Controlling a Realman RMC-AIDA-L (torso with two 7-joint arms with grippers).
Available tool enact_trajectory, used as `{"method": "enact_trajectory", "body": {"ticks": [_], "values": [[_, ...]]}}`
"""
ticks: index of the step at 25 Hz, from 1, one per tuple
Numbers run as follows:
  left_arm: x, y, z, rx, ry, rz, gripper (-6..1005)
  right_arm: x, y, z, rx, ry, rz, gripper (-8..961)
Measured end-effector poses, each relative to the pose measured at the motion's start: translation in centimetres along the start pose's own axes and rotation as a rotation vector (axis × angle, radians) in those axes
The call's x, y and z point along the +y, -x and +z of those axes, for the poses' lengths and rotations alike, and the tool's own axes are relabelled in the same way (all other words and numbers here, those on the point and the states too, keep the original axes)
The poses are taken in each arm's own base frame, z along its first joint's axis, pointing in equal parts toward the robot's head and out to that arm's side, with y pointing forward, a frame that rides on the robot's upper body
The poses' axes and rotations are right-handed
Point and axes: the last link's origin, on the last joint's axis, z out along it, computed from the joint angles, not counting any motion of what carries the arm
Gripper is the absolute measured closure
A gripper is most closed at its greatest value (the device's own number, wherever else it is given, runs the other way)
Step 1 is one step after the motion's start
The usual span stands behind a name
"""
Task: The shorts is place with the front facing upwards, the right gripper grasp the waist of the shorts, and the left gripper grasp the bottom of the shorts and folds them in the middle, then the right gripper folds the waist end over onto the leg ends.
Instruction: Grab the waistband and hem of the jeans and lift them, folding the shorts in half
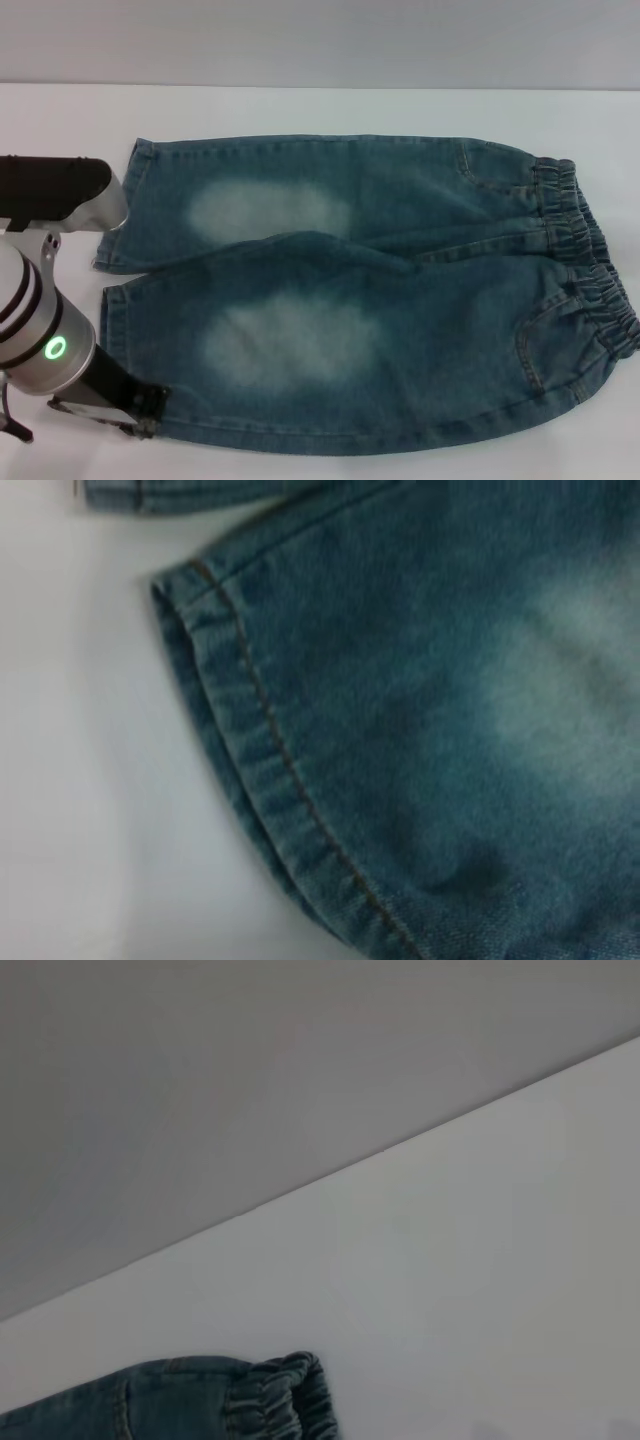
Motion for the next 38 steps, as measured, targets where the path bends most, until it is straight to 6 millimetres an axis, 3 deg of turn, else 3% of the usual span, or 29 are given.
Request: {"method": "enact_trajectory", "body": {"ticks": [6, 38], "values": [[0.4, -0.2, -0.2, 0.005, 0.001, 0.018, 912, 0.1, -0.2, -0.1, 0.013, 0.025, 0.020, 134], [1.1, -2.8, -1.5, 0.106, 0.004, 0.105, 912, 0.5, -6.4, 0.3, 0.187, 0.183, 0.184, 134]]}}
